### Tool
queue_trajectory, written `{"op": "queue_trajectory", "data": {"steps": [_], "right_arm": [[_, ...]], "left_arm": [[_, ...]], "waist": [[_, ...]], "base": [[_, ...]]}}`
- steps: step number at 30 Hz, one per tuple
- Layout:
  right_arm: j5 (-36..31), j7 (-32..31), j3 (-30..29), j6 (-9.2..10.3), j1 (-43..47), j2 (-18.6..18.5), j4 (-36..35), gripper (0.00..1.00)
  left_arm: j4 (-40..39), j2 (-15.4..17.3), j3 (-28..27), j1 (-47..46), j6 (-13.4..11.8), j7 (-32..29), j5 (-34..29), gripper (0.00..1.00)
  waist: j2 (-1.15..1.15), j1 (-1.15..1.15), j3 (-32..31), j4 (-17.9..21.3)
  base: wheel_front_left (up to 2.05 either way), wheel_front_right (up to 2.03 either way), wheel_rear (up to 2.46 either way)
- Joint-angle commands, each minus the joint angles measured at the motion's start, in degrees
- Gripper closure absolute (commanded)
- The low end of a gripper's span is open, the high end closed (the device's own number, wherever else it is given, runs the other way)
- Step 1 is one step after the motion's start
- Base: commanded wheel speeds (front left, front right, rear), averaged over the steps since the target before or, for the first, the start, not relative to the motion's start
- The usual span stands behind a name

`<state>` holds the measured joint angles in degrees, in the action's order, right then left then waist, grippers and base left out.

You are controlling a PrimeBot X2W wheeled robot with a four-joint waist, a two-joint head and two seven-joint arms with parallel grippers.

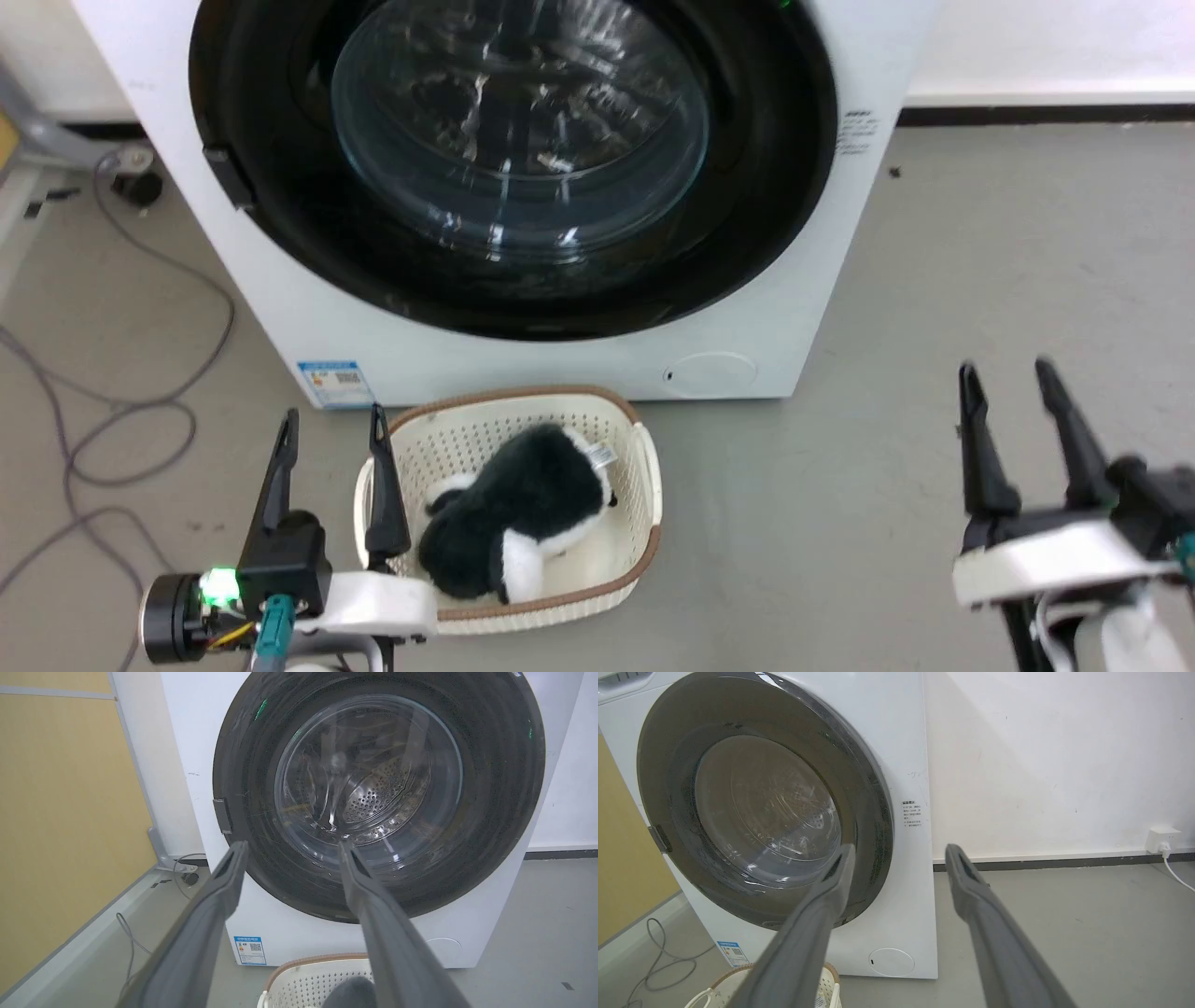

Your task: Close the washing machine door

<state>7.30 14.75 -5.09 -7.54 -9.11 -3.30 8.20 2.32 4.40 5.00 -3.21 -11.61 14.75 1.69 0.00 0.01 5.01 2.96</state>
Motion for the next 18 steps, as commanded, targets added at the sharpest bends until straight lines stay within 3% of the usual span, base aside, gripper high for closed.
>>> {"op": "queue_trajectory", "data": {"steps": [1, 12, 13, 18], "right_arm": [[2.47, 0.25, 0.89, 0.05, 2.25, 0.38, -0.72, 0.00], [7.11, 0.25, 3.45, 0.05, 9.62, 0.41, -3.29, 0.00], [6.91, -0.02, 3.42, 0.00, 9.11, 0.18, -2.98, 1.00], [6.84, -0.11, 3.40, 0.00, 9.10, 0.17, -2.94, 1.00]], "left_arm": [[0.16, 0.20, -0.16, 1.22, 0.01, 0.25, -0.27, 0.00], [1.13, -0.02, -0.53, 4.50, 0.56, 0.25, 0.31, 0.00], [1.04, -0.07, -0.42, 3.83, 0.46, -0.02, 0.29, 1.00], [1.01, -0.08, -0.33, 3.83, 0.51, -0.17, 0.34, 1.00]], "waist": [[0.00, -0.01, -1.44, 0.88], [0.00, -0.01, -4.14, 1.45], [0.00, -0.01, -4.15, 1.47], [0.00, -0.01, -4.18, 1.44]], "base": [[0.00, 0.00, 0.00], [0.00, 0.00, 0.00], [0.00, 0.00, 0.00], [0.00, 0.00, 0.00]]}}
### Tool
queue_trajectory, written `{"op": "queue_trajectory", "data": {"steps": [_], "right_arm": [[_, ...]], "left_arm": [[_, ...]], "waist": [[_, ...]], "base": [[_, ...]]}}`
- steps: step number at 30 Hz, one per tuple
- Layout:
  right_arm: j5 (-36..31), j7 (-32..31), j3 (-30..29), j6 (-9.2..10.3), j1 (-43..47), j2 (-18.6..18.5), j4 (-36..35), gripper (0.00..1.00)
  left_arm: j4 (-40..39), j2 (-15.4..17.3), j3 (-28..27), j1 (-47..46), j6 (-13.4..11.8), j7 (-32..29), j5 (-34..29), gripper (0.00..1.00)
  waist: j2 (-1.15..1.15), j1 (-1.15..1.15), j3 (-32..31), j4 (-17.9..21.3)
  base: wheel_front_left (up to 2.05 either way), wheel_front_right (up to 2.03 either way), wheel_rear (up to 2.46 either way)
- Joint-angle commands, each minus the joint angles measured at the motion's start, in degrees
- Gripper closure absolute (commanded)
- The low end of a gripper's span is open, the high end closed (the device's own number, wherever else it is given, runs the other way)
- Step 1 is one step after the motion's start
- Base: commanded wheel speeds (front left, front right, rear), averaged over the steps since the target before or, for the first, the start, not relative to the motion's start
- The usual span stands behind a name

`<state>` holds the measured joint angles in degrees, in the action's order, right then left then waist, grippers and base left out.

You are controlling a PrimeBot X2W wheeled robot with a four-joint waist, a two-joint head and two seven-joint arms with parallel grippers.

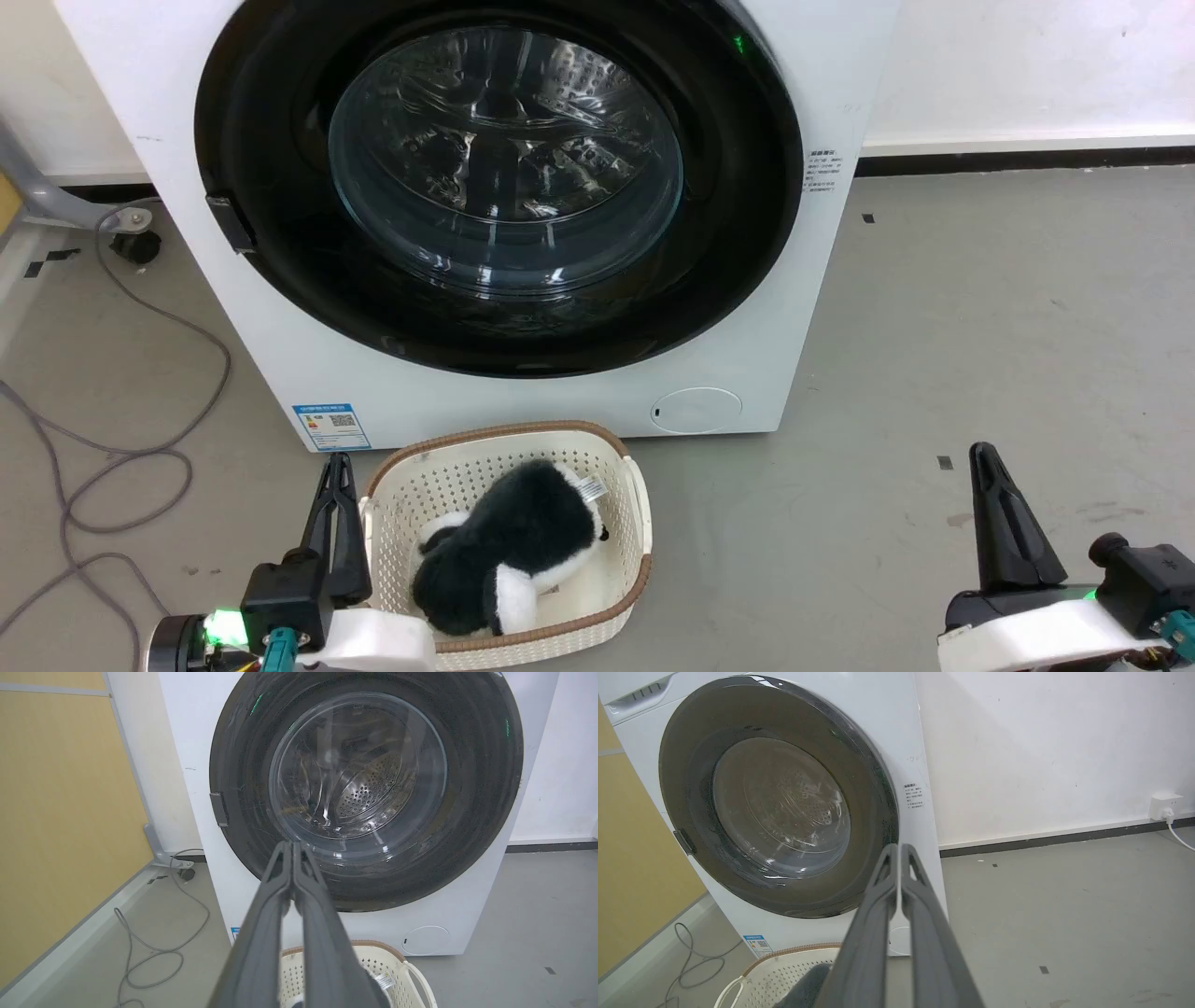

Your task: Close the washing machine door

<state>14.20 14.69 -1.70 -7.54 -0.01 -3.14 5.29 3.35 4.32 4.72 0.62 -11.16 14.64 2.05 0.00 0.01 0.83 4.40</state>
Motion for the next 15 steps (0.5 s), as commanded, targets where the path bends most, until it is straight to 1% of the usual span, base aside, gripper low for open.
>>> {"op": "queue_trajectory", "data": {"steps": [1, 15], "right_arm": [[-0.17, -0.17, 0.02, 0.00, 0.00, 0.00, -0.07, 1.00], [-1.88, -1.93, 0.23, 0.01, 0.00, 0.03, -0.70, 1.00]], "left_arm": [[-0.04, -0.02, -0.08, -0.01, 0.14, -0.18, -0.04, 1.00], [-0.44, -0.19, -0.65, -0.08, 1.48, -1.93, -0.28, 1.00]], "waist": [[0.00, -0.01, 0.00, -0.04], [0.00, -0.01, -0.10, -0.57]], "base": [[0.00, 0.00, 0.00], [0.00, 0.00, 0.00]]}}
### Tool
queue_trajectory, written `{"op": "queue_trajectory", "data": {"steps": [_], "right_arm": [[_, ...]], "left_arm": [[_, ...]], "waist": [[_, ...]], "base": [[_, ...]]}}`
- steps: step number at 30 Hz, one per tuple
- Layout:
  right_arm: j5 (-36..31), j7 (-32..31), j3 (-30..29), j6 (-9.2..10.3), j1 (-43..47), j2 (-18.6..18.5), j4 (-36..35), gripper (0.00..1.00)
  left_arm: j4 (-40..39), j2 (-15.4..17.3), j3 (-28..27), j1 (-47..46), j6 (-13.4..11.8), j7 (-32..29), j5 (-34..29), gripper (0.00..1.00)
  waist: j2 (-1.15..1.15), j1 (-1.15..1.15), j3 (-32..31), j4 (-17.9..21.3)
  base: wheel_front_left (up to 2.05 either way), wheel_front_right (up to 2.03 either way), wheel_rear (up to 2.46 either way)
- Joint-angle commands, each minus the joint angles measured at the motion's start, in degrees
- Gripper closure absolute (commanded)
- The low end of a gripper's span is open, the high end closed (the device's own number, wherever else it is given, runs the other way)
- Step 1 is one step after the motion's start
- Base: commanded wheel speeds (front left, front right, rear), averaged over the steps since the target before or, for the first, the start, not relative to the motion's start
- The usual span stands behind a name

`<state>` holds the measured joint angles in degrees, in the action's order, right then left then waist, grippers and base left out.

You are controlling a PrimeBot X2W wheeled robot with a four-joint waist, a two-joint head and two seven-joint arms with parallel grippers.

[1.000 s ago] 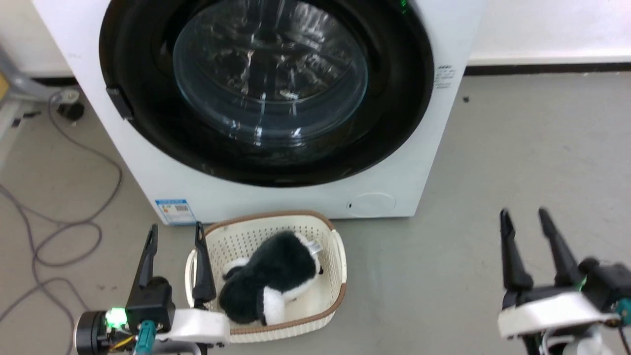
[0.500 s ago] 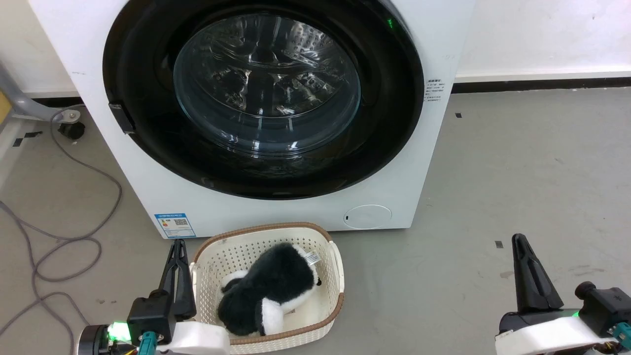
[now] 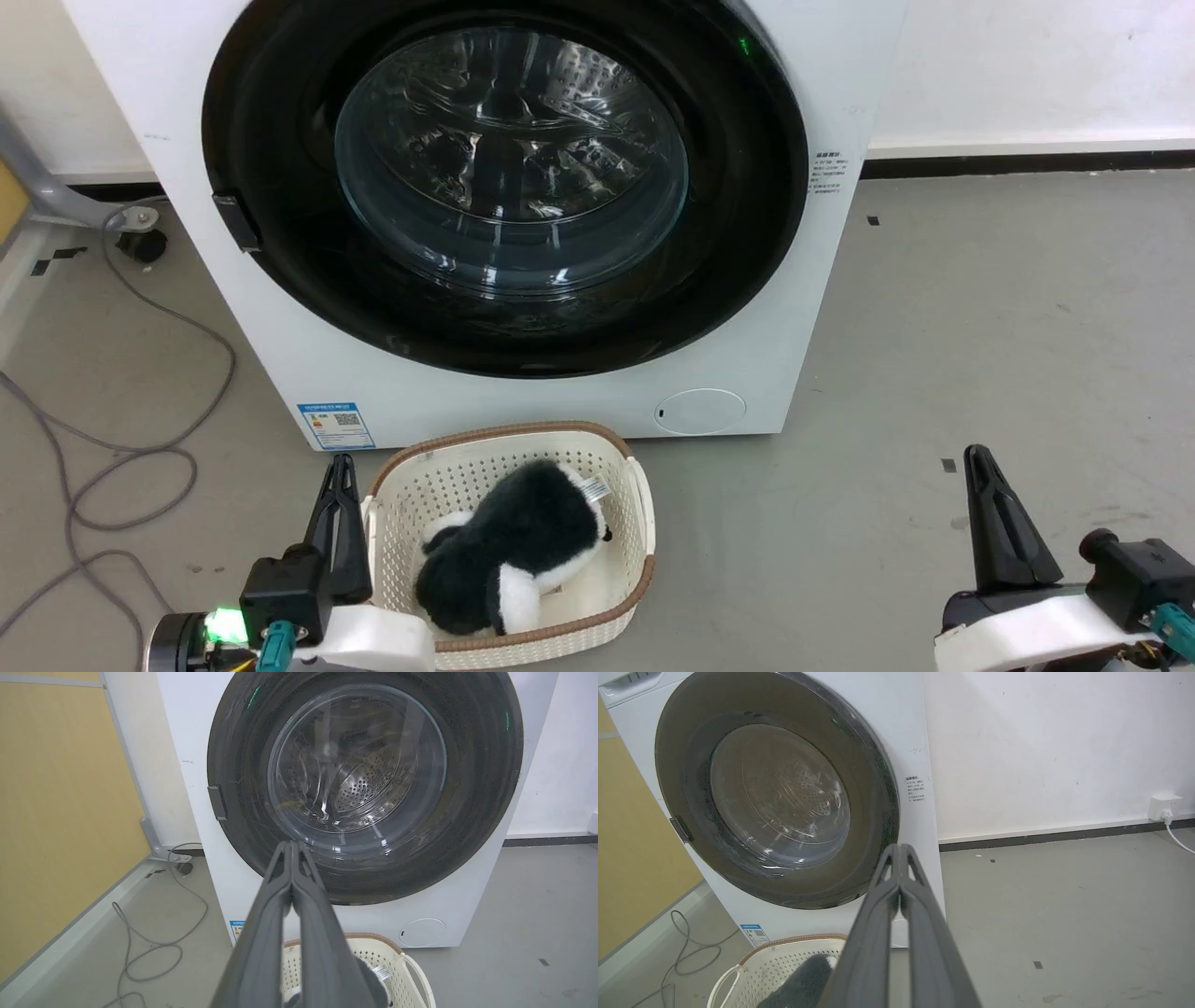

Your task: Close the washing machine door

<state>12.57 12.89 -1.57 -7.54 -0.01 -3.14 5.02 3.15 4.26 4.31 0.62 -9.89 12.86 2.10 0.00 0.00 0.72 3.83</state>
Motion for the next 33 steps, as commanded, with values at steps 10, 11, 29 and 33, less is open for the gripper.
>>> {"op": "queue_trajectory", "data": {"steps": [10, 11, 29, 33], "right_arm": [[-1.39, -1.31, 0.23, 0.01, 0.00, 0.05, -0.85, 1.00], [-1.50, -1.42, 0.24, 0.01, 0.00, 0.06, -0.89, 1.00], [-3.54, -3.54, 0.49, 0.02, 0.01, 0.09, -1.65, 1.00], [-4.00, -4.01, 0.54, 0.02, 0.01, 0.10, -1.82, 1.00]], "left_arm": [[-0.51, -0.24, -0.61, -0.13, 1.11, -1.33, -0.50, 1.00], [-0.54, -0.25, -0.65, -0.13, 1.20, -1.44, -0.52, 1.00], [-1.02, -0.46, -1.33, -0.22, 2.80, -3.55, -0.81, 1.00], [-1.13, -0.51, -1.48, -0.24, 3.16, -4.02, -0.87, 1.00]], "waist": [[0.00, 0.00, -0.07, -0.35], [0.00, 0.00, -0.07, -0.39], [0.00, 0.00, -0.19, -1.02], [0.00, 0.00, -0.22, -1.16]], "base": [[0.00, 0.00, 0.00], [0.00, 0.00, 0.00], [0.00, 0.00, 0.00], [0.00, 0.00, 0.00]]}}
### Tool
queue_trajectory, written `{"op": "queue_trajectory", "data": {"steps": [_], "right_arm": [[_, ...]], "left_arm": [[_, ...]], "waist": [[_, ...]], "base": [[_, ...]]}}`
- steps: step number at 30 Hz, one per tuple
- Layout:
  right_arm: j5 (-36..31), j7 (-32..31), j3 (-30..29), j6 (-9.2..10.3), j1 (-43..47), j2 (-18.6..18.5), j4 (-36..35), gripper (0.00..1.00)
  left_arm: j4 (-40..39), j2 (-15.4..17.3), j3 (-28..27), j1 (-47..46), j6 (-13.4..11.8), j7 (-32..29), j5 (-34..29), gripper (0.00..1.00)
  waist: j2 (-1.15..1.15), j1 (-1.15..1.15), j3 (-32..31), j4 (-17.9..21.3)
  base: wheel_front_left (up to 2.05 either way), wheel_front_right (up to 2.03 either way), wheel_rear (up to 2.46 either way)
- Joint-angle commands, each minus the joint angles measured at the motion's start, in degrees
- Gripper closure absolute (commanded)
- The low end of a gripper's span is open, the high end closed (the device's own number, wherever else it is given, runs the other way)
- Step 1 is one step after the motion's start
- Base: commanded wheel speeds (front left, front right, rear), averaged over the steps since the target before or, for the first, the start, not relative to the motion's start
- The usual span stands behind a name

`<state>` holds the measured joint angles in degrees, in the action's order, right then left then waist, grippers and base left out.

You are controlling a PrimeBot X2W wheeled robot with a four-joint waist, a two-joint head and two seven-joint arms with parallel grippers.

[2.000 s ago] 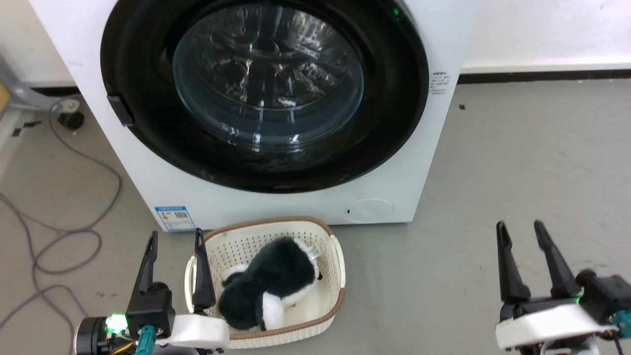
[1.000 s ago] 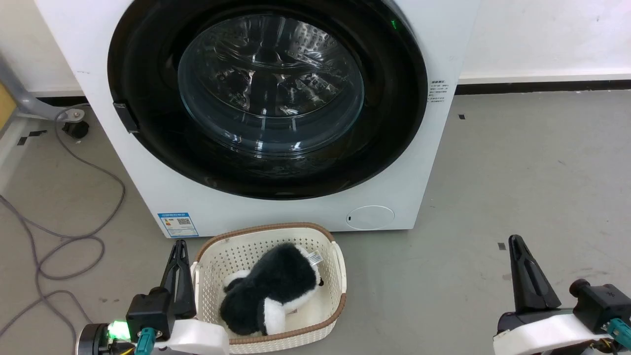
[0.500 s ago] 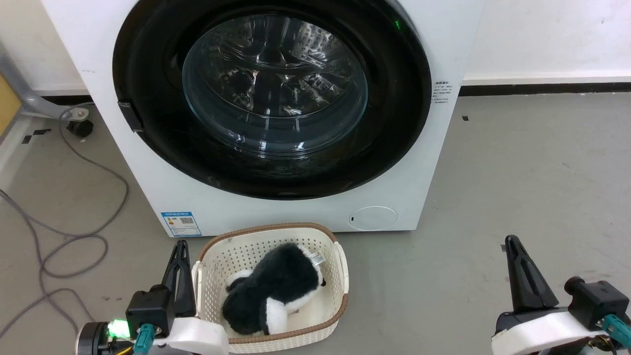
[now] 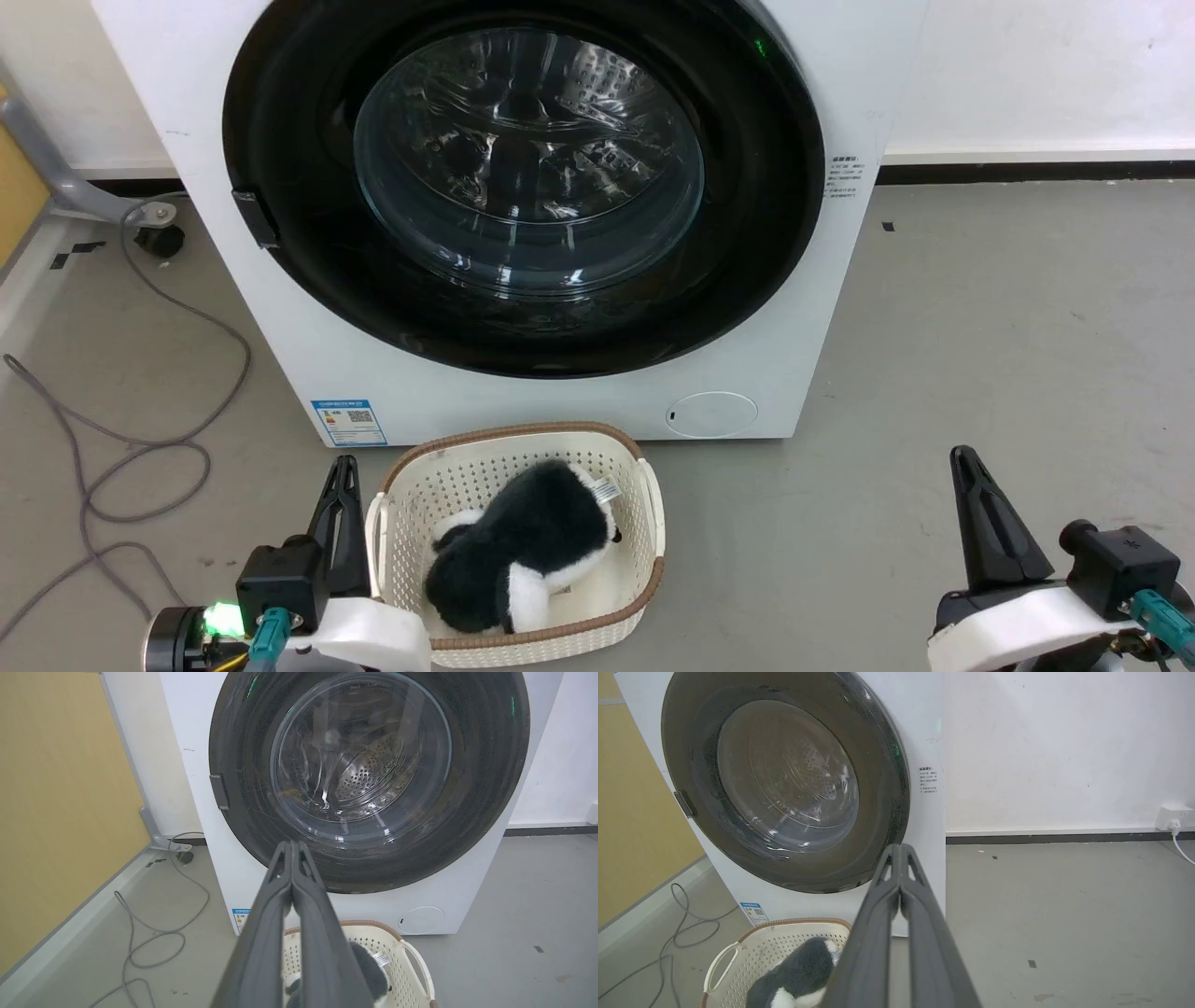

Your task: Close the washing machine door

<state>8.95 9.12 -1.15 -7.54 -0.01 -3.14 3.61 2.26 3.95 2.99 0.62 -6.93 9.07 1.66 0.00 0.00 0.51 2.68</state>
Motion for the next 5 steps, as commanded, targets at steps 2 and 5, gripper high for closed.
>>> {"op": "queue_trajectory", "data": {"steps": [2, 5], "right_arm": [[-0.60, -0.48, 0.15, 0.02, 0.01, 0.11, -0.50, 1.00], [-0.94, -0.83, 0.19, 0.02, 0.01, 0.11, -0.63, 1.00]], "left_arm": [[-0.29, -0.22, -0.23, -0.25, 0.37, -0.46, -0.47, 1.00], [-0.37, -0.26, -0.35, -0.27, 0.64, -0.81, -0.52, 1.00]], "waist": [[0.00, 0.00, -0.02, -0.08], [0.00, 0.00, -0.04, -0.19]], "base": [[0.00, 0.00, 0.00], [0.00, 0.00, 0.00]]}}
